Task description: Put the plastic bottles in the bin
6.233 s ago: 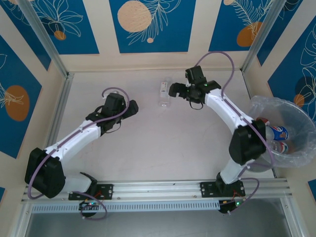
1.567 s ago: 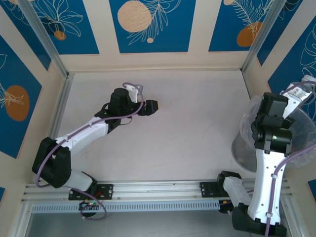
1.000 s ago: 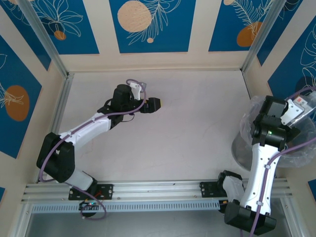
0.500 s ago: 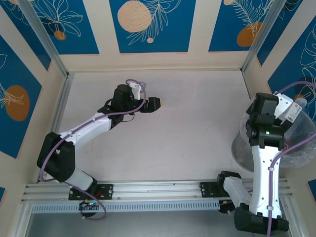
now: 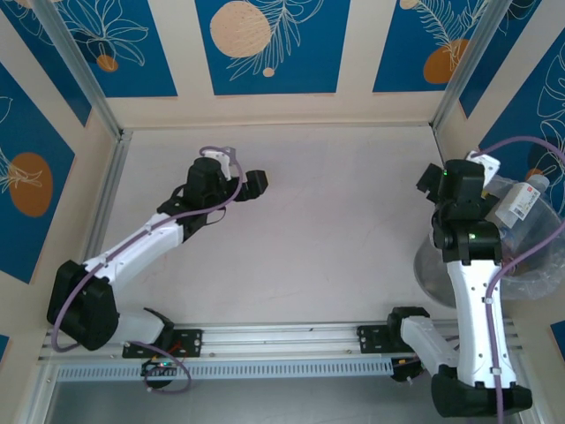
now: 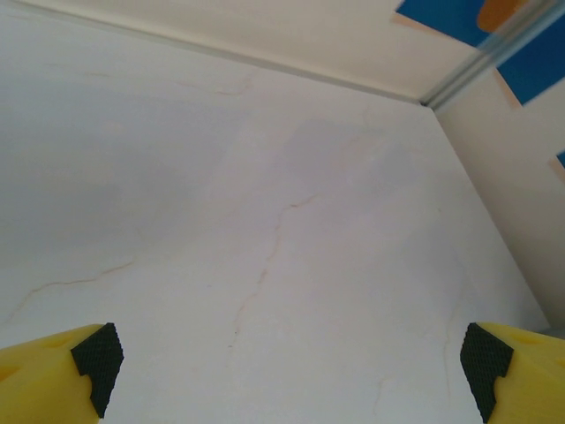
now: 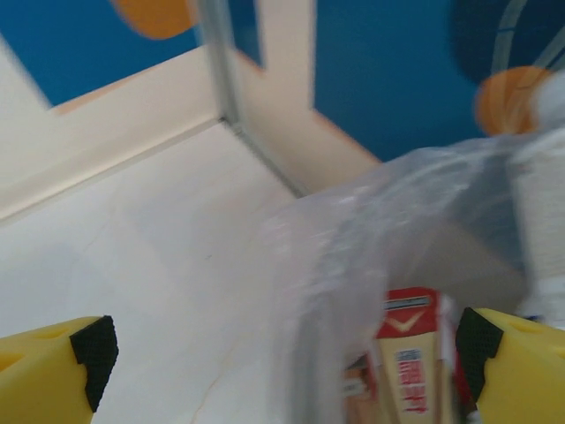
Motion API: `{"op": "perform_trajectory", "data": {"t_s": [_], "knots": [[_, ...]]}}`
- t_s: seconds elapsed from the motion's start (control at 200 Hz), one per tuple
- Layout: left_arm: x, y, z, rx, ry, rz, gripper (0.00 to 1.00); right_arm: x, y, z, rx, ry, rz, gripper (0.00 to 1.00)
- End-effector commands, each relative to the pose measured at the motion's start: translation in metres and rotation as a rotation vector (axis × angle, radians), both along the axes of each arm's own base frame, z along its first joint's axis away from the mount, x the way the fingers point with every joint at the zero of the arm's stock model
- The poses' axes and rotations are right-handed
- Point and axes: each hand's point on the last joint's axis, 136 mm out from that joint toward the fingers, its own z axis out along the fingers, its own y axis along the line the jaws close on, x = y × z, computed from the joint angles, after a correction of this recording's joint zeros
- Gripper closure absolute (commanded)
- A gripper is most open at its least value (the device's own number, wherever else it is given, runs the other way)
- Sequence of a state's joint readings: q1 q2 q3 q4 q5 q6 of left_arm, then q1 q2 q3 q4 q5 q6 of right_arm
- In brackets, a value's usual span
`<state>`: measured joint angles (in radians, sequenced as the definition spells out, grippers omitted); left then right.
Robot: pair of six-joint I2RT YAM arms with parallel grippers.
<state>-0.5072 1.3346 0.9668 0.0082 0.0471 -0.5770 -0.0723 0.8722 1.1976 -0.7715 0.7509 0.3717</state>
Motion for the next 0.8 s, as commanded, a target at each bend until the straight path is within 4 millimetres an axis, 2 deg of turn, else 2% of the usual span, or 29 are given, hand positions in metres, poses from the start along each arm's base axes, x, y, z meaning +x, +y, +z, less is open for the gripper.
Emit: {"op": "perform_trajectory", "data": {"t_s": [0.0,0.1,0.265,0.345,0.41,0.51,0.61,0.66,0.725,0.79], "knots": [[0.0,0.023,-0.009,0.034,0.022,0.081,0.0,-0.016,-0.035,-0.003,0.085,-0.024,-0.132,0.0],[0.003,0.022,-0.011,0.044,0.034,0.075,0.0,-0.029,-0.063,-0.021,0.16,0.036,-0.23,0.01],[0.01,0.011,-0.008,0.024,0.049,0.04,0.0,-0.036,-0.092,-0.048,0.281,0.036,-0.341,0.01],[0.012,0.007,-0.008,0.012,0.057,0.029,0.0,-0.04,-0.104,-0.054,0.288,0.044,-0.384,0.01],[0.013,0.005,-0.008,0.008,0.06,0.027,0.0,-0.04,-0.107,-0.054,0.289,0.054,-0.391,0.01],[0.014,0.006,-0.011,0.001,0.068,0.035,0.0,-0.023,-0.092,-0.051,0.334,0.005,-0.271,0.0],[0.014,0.004,-0.016,-0.018,0.086,0.036,0.0,0.013,-0.051,-0.039,0.354,-0.06,0.011,0.0],[0.014,0.002,-0.018,-0.025,0.094,0.033,0.0,0.024,-0.031,-0.034,0.338,-0.061,0.114,0.0],[0.014,0.001,-0.02,-0.026,0.103,0.03,0.0,0.029,-0.017,-0.029,0.285,-0.033,0.17,0.0],[0.013,0.001,-0.02,-0.024,0.104,0.028,0.0,0.027,-0.018,-0.026,0.221,0.002,0.13,0.0]]}}
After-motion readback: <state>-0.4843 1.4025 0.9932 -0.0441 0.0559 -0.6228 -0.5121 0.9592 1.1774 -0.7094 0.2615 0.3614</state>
